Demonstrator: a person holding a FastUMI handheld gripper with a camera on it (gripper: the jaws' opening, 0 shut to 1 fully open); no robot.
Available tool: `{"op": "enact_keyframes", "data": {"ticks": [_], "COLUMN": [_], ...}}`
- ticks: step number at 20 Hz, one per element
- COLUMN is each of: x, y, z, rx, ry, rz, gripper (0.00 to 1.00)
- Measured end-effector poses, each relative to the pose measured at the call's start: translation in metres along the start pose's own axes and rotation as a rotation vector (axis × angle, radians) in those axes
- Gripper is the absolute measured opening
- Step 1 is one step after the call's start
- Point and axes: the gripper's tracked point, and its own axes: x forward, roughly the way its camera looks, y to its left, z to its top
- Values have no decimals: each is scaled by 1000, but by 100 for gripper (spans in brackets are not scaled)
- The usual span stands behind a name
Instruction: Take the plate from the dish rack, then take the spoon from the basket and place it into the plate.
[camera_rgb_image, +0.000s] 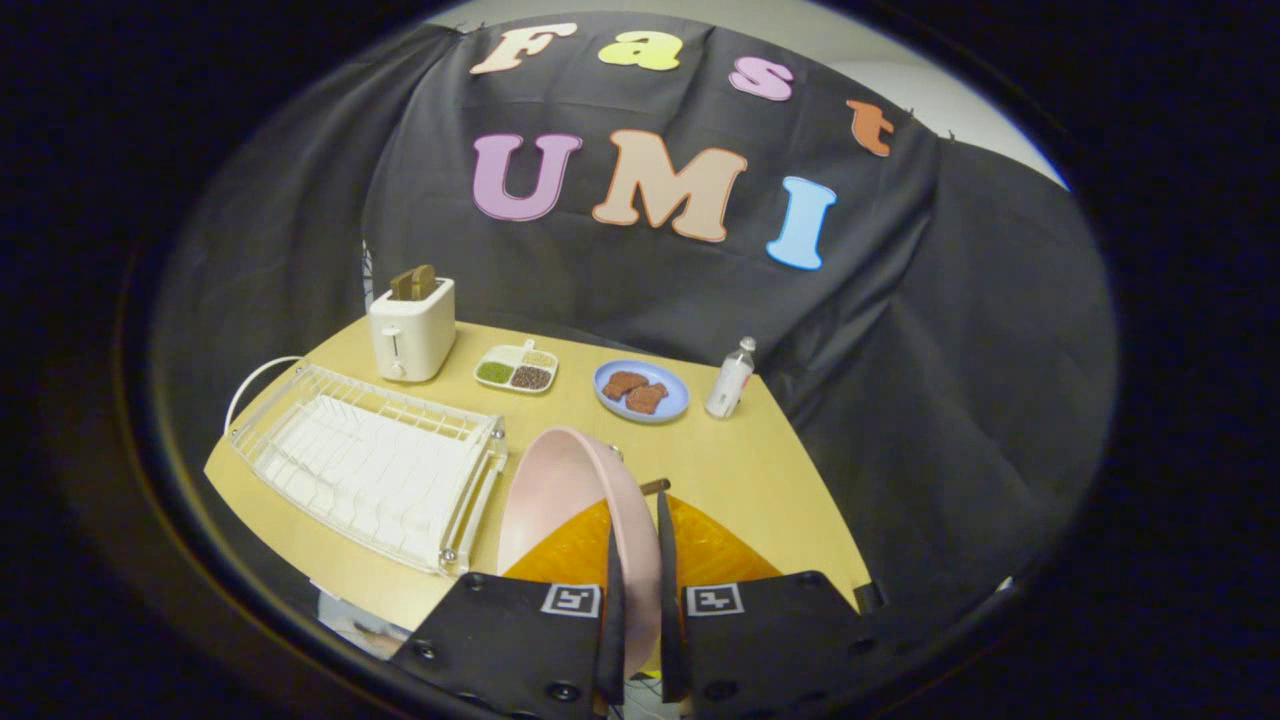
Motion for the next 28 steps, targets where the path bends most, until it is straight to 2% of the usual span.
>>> {"op": "enact_keyframes", "data": {"ticks": [9,13,21,25,28], "x": [25,39,80,101,110], "y": [-5,-5,1,-2,-2], "z": [-87,-112,-153,-178,-186], "rx": [142,239,496,574,583], "ry": [73,108,195,252,266], "rz": [88,153,345,399,417], "gripper": [17,17,17,18,18]}}
